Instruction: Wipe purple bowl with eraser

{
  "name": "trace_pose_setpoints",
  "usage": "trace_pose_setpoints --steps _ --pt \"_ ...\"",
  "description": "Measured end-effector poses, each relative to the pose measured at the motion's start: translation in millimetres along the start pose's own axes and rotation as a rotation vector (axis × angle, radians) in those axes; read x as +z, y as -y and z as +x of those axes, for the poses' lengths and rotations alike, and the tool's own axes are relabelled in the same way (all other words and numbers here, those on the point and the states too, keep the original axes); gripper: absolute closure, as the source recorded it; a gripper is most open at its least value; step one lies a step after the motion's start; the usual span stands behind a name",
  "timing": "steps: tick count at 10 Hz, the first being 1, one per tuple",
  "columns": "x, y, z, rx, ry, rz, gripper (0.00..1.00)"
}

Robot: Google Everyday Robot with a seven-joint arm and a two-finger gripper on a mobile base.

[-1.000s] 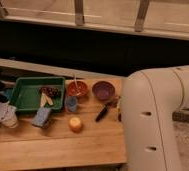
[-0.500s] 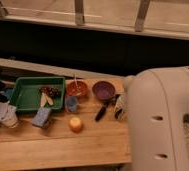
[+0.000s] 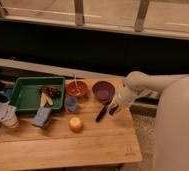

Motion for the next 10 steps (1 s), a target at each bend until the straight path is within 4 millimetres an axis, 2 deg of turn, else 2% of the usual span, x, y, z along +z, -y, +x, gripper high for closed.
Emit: trace_pose_setpoints --steps 3,6,10 --pt "-6.6 -19.4 12.4 -0.064 -0.01 -0.069 1.0" --pt "-15.0 -45.2 12.0 -0.119 0.013 -0.111 1.0" --pt "-13.1 -43.7 12.9 -0.117 0.009 -0.107 1.0"
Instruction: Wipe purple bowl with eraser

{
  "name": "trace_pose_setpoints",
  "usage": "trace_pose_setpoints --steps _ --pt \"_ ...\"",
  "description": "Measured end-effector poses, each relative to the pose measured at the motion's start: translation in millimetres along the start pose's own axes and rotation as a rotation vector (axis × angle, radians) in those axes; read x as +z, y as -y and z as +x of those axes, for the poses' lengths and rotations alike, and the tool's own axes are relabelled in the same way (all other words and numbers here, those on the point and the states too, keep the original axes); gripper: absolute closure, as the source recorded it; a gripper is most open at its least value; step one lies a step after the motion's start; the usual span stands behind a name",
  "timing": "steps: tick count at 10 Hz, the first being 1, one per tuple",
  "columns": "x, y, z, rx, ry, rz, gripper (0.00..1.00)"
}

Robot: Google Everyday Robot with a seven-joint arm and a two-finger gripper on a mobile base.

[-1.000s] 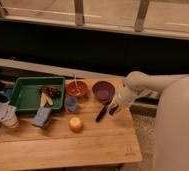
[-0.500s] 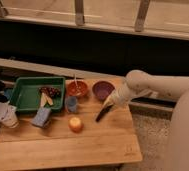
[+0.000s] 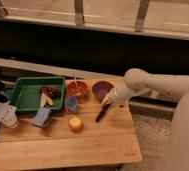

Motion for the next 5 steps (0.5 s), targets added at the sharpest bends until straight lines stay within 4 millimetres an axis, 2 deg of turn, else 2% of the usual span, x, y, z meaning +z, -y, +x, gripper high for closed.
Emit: trace_pose_setpoints --steps 3,5 --pt "-3.6 -3.7 -5.6 -0.027 0.026 0.01 1.0" --pt "-3.3 -33.2 -18.4 -0.18 0.04 0.039 1.0"
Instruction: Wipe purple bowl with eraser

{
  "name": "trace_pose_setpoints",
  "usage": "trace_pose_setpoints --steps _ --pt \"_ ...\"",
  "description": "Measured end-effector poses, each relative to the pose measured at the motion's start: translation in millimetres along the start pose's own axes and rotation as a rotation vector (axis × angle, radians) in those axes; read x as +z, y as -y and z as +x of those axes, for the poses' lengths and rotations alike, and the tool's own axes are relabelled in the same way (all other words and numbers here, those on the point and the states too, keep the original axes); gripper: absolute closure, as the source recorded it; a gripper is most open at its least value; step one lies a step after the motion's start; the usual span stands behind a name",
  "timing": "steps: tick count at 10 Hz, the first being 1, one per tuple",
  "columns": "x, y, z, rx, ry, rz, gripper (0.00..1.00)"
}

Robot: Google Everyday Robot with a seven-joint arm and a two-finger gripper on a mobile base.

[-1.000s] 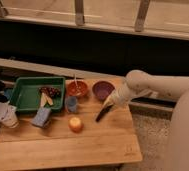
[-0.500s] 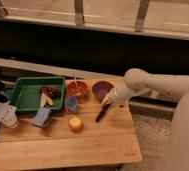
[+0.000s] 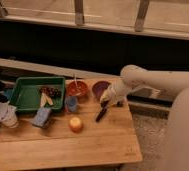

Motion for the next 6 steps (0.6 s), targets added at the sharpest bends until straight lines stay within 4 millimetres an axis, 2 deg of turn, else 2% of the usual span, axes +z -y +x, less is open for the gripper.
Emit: trace_pose_setpoints --steps 2,3,4,6 --pt "0.0 -31.5 -25.7 -0.126 0.01 0.015 1.0" --pt "-5.4 -49.1 -47.8 -0.195 0.021 0.015 1.0" --pt "-9.0 -57.4 -59.5 -0.233 0.02 0.017 1.0" --pt "-12.0 -64.6 -68.4 -0.261 0.022 0.017 1.0"
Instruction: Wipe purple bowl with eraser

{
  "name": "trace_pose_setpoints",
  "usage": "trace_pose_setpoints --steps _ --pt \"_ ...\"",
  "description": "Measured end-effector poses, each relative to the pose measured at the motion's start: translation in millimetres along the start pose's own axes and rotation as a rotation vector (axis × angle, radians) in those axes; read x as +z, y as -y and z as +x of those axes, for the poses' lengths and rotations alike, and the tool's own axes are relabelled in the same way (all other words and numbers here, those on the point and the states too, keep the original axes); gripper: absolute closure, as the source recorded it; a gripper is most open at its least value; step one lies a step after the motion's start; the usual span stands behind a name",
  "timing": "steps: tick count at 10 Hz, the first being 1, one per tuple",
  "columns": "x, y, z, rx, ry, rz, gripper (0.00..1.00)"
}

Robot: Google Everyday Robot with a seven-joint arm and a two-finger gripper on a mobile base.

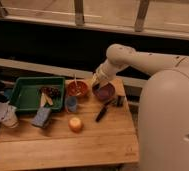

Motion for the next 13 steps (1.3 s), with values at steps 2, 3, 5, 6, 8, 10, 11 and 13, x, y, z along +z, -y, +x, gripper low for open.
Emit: trace_pose_setpoints --steps 2,3,5,6,8,10,11,13 --pt "-0.2 3.7 0.9 0.002 0.0 0.003 1.0" --pt "3.6 6.1 -0.6 0.007 0.009 -0.005 1.0" --pt "16.8 26.8 -10.1 0.041 0.023 -0.027 1.0" --pt "27.2 35.4 -15.9 0.053 0.025 -0.038 1.0" --pt "39.8 43.3 -30.3 0.062 0.036 -0.053 1.0" --pt "41.8 51.2 -38.8 0.076 0.04 -0.052 1.0" --pt "47.6 57.7 -38.5 0.106 0.034 -0.066 1.0" --pt "51.0 75.2 -33.1 0.169 0.032 -0.099 1.0"
